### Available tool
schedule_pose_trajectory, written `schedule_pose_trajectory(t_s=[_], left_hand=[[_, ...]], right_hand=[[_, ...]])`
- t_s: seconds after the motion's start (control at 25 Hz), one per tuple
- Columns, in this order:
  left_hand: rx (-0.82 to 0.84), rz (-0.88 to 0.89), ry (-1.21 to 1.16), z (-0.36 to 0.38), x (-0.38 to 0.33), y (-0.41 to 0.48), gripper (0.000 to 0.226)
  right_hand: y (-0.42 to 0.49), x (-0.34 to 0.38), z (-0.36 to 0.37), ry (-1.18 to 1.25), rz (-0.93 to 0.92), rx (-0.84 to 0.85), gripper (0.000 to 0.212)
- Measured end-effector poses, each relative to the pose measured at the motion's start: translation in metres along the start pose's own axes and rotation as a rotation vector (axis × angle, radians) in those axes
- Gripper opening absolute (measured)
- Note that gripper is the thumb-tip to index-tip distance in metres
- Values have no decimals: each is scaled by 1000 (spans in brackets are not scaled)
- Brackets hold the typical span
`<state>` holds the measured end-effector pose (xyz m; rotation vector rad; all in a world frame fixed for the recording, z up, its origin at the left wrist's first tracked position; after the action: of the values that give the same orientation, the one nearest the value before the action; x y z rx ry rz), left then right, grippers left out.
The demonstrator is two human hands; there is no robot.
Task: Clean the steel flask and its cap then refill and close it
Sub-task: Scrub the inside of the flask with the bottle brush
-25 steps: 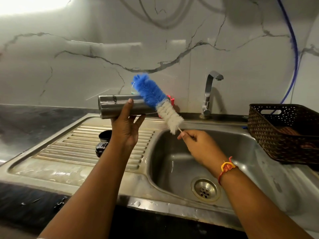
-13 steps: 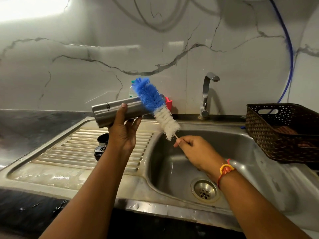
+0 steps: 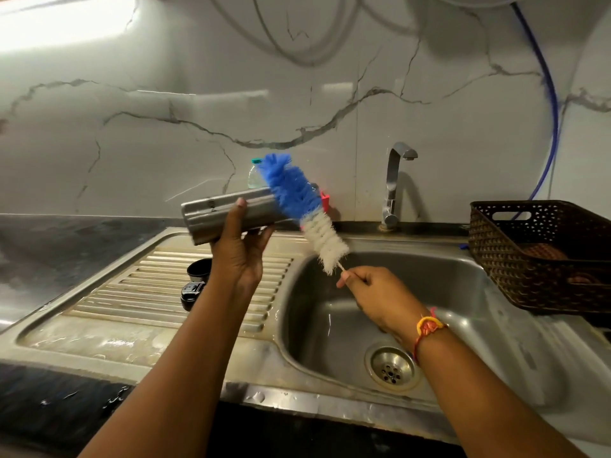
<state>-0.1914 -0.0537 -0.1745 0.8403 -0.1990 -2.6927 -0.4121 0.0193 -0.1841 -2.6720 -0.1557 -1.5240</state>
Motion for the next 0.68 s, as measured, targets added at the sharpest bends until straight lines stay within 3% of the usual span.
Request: schedule_pose_trajectory(t_s=[0.08,0.24,0.44,0.68], left_hand=[[-16,27,-69,-2,-7,4,62],[10,-69,58,1,16,-8,67],[-26,-22,-76,-2,-3,3,70],[-95,66,-62,-8,-7,9,59]], right_hand=[[-3,-2,1,4,-4,22,28],[5,8,9,61,-24,-26,28],[-4,0,1,19,-27,9,27],[-11,4,-11,542,149,88,33]])
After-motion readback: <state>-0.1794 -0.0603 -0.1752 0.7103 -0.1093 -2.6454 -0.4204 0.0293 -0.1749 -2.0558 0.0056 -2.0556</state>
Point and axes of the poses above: each hand's wrist, its own y-axis towards the middle knuckle, its own z-axis out of the palm, x = y × z, the point moved 1 cm from there along y, towards the middle knuckle, and after that the axes turned 5 degrees about x, right-handed, at the moved point
